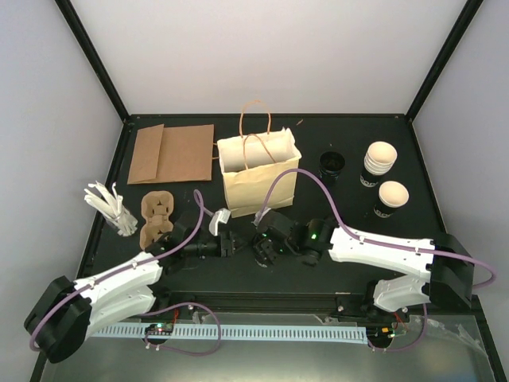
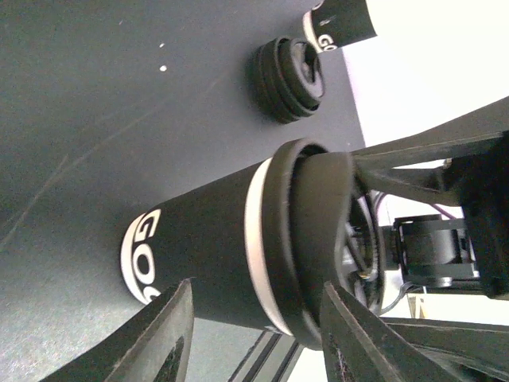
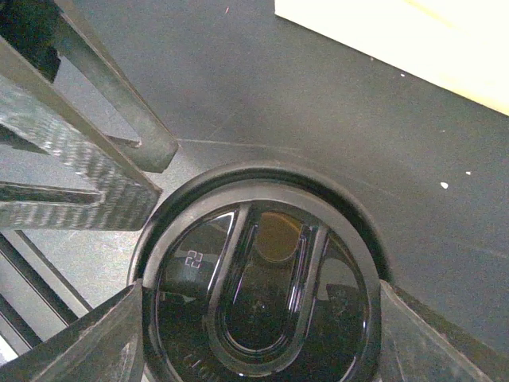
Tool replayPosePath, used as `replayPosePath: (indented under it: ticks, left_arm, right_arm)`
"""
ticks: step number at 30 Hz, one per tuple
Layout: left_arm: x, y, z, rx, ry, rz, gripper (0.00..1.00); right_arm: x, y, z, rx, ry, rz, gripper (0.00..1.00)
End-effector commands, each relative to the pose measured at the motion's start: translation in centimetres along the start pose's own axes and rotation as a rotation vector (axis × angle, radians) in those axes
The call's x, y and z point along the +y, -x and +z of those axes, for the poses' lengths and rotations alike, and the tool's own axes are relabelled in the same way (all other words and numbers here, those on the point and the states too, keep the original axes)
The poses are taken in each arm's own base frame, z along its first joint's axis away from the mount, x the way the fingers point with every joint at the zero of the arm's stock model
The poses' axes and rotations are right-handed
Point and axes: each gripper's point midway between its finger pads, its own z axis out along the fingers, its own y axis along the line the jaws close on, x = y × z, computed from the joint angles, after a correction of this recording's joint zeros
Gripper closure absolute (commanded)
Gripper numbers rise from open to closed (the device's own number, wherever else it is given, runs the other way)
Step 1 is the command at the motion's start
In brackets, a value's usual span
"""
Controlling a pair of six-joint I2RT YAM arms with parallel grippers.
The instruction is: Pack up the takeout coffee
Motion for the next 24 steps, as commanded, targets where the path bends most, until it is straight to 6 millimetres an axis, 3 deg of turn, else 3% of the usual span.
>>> replayPosePath:
  ticks: [1,9,17,20,24]
  left_arm:
    - [0.5,-0.7,0.5,0.035,0.005,-0.020,0.55]
    - [1.1,-1.5,1.6,0.085,0.010,-0.029,0.54]
    - [3.6,-2.3,1.5,0.128,0.147,-0.056,0.57]
    - [4.2,-2.6,1.4,0.140,0.179,-0.058,0.58]
    - [3.7,-2.0,1.2,0.128,0.181,-0.038,0.57]
  right_arm:
    - [0.5,-3.6,1.1,0.148,0.016,-0.020,0.27]
    - [0.7,-3.6,1.3,0.155,0.015,-0.027,0.27]
    - [0.6,-3.5,1.2,0.156,0.003,-0.034,0.27]
    - [0.7,-2.7,0.5,0.128,0.003,-0.026,0.19]
    - [0.9,-0.9,-1.2,0.073,0.012,-0.008,0.18]
